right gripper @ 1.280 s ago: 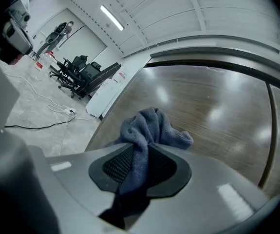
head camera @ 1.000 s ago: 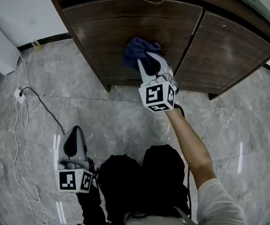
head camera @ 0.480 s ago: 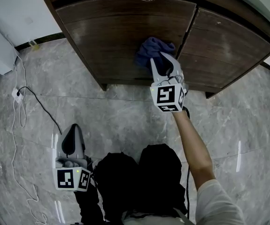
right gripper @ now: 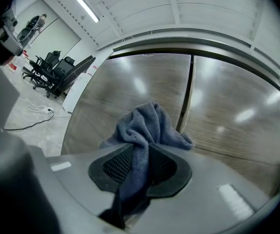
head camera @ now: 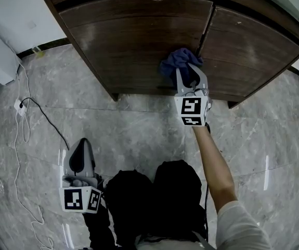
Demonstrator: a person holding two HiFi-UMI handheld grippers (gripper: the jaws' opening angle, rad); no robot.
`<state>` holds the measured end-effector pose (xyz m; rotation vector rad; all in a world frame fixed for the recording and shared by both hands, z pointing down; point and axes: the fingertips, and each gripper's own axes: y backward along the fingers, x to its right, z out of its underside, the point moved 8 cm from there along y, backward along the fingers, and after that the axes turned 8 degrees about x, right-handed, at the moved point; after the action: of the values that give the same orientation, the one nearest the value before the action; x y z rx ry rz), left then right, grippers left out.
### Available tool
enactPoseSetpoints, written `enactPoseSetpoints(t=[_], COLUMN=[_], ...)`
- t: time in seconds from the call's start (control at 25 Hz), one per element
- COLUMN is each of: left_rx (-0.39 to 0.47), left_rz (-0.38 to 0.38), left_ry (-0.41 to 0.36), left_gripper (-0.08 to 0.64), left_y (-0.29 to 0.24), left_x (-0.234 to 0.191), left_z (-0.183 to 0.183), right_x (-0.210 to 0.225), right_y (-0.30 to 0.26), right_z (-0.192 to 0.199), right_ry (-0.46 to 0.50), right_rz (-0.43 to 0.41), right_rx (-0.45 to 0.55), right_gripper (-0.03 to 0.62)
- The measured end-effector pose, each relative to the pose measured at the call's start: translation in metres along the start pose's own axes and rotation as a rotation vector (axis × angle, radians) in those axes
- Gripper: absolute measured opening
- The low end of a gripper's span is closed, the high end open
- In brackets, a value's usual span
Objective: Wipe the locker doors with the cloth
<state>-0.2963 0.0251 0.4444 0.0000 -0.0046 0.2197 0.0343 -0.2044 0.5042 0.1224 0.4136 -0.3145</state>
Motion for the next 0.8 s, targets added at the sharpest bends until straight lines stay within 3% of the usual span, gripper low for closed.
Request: enactPoseSetpoints(t=[0.4, 0.8], left_rx=[-0.008, -0.006], left_rz=[-0.01, -0.025], left_ry=[-0.003, -0.001], left_gripper=[0.001, 0.001], left_y=[0.004, 0.014], left_x=[-0.006, -0.021], left_z=[0.001, 0.003], right_x=[-0.021, -0.066], right_y=[-0.002, -0.019], right_z=[0.022, 0.02], right_ry=[-0.066, -0.076], right_rz=[-0.003, -0.078], right_rx=[-0.053, -0.061], right_gripper=[0.092, 0.092])
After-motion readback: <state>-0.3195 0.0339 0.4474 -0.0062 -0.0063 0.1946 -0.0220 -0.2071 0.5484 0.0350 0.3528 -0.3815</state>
